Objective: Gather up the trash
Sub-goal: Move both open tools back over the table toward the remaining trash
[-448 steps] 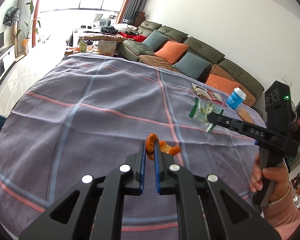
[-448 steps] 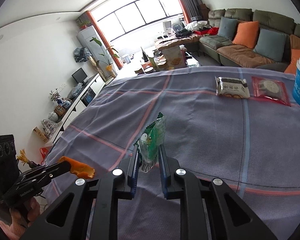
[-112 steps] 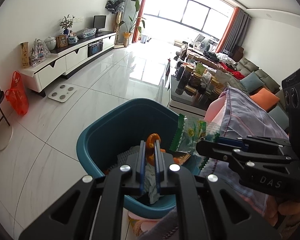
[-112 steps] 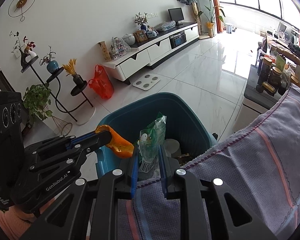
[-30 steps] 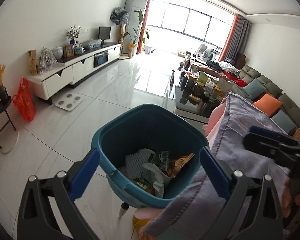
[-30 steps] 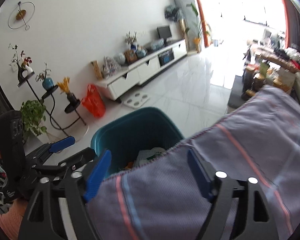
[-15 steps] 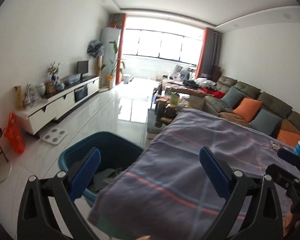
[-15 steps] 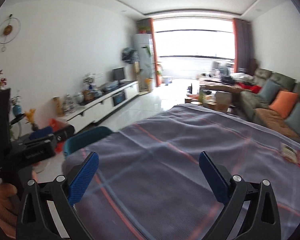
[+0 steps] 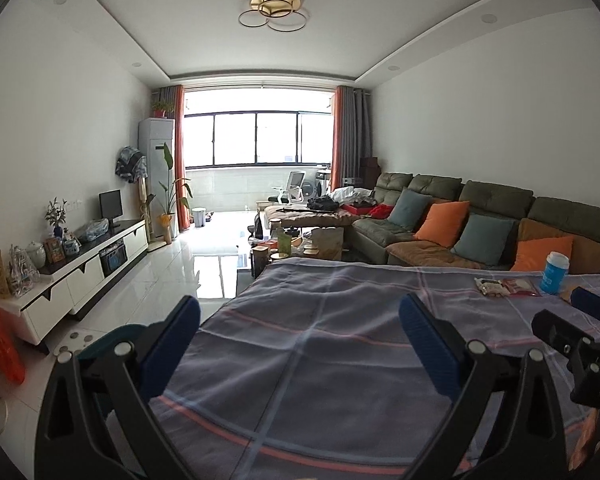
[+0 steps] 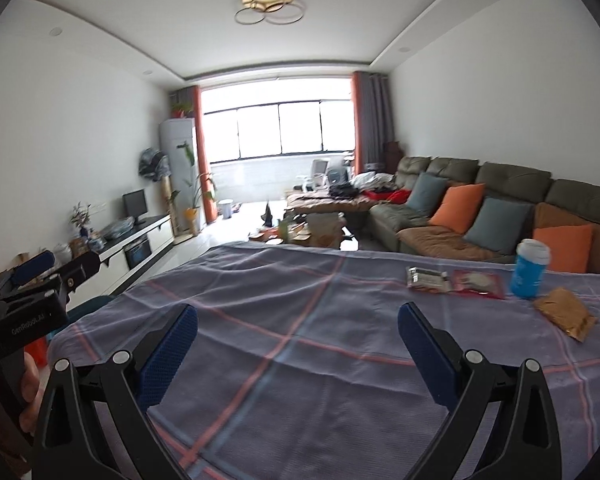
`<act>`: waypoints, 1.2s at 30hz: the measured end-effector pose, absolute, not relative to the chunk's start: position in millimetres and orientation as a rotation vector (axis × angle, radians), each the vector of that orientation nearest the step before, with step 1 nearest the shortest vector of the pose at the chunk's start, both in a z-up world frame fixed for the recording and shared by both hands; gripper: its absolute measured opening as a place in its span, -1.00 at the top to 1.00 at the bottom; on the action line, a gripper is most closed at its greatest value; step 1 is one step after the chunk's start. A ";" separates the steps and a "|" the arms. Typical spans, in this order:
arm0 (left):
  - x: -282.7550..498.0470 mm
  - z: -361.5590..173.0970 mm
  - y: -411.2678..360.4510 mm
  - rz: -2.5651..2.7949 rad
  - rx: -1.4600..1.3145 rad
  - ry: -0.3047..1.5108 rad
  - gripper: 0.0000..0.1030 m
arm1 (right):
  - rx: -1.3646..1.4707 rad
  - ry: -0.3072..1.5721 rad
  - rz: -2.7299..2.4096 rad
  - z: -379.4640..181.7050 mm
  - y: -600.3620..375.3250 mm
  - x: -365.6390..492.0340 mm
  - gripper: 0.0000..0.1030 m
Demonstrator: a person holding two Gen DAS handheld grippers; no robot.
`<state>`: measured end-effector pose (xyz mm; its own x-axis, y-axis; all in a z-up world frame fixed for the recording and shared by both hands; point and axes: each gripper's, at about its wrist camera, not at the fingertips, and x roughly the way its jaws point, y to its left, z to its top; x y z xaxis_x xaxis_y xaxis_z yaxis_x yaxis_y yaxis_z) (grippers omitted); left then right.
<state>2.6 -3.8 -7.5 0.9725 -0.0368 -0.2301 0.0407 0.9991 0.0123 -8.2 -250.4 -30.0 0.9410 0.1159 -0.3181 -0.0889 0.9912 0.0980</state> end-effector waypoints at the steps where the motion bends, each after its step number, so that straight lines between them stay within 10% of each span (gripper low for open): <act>1: 1.9 -8.0 -8.5 -0.040 0.025 0.224 -0.94 | 0.088 0.323 0.096 -29.8 -252.0 -10.4 -0.93; 36: -14.9 -10.5 -39.9 -0.136 0.039 0.175 -0.94 | 0.070 0.261 -0.031 -16.8 -278.0 -34.0 -0.93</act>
